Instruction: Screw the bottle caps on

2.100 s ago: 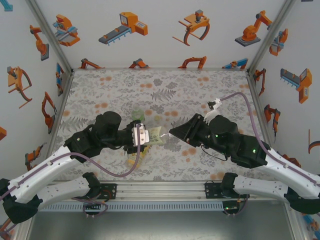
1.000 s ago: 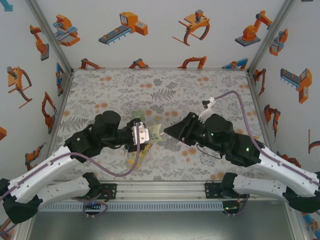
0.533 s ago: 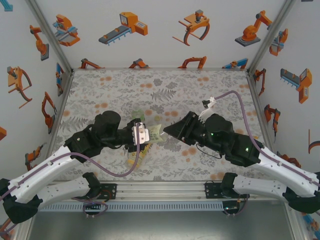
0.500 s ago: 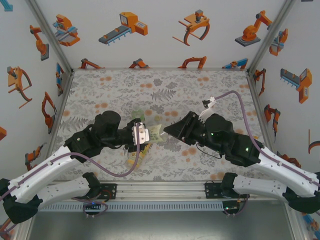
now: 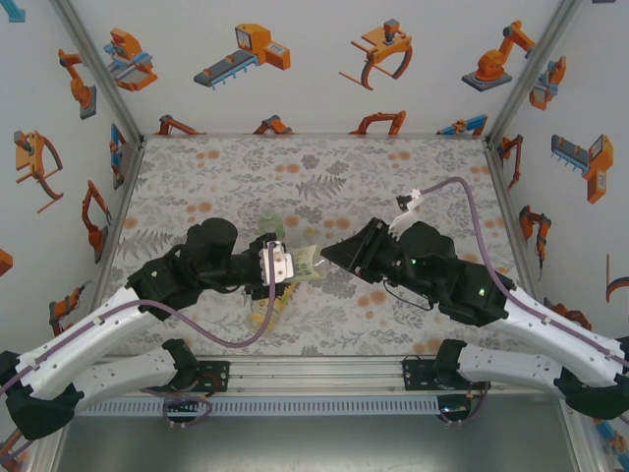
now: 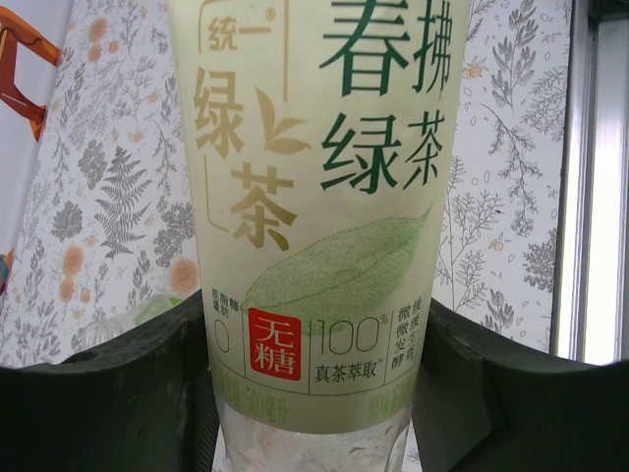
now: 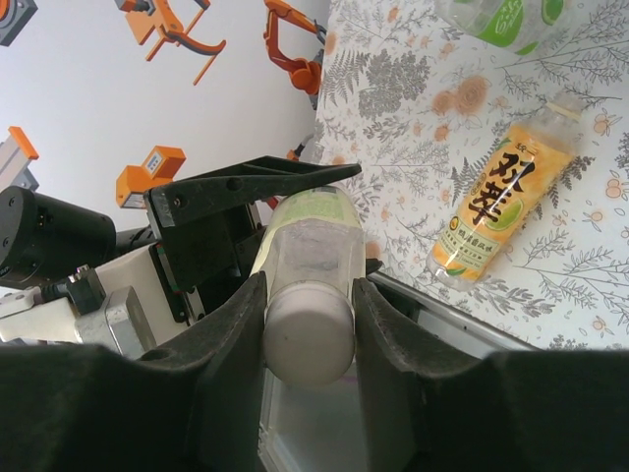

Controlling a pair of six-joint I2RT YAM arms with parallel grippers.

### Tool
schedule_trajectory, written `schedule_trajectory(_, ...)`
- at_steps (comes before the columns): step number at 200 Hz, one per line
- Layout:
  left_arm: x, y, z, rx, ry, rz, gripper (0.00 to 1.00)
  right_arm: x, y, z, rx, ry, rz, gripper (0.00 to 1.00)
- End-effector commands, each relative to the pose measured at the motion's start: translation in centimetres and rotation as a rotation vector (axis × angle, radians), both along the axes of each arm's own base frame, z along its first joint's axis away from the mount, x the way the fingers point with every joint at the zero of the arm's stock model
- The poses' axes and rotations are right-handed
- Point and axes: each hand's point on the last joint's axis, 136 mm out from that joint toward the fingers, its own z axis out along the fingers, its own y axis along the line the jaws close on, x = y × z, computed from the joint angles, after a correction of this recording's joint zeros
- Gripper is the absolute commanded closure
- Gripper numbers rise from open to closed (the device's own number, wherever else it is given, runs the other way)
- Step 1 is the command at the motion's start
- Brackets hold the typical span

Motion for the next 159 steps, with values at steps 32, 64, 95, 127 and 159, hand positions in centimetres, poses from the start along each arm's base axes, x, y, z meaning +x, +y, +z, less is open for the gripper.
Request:
schedule_trajectory(32,0.4,0.2,0.6,-0.018,-0.018,0.031,0.42,0.6,0.0,-0.4,-0.027,-0.024,0.0,0.79)
schedule_trajectory(64,1.4,0.6,0.3,-0.017,0.0,0.105,0.14,1.6,-0.6,-1.5,-0.112,-0.046,-0.019,0.8)
schedule_trajectory(95,2.0,1.3,-0.2,-0.005,0.031,0.17,0.09,3.6,-2.0,-3.2,-0.269,-0.074,-0.041,0.82)
schedule_trajectory(127,3.2,2.5,-0.8,-0.009,0.066,0.277,0.09,7.0,-3.6,-4.4,-0.406,-0.08,-0.046,0.84)
schedule_trajectory(159,4.6,4.4,-0.7,-0.072,0.136,0.403,0.08,11.0,-5.7,-4.4,-0.585,-0.118,-0.068,0.85)
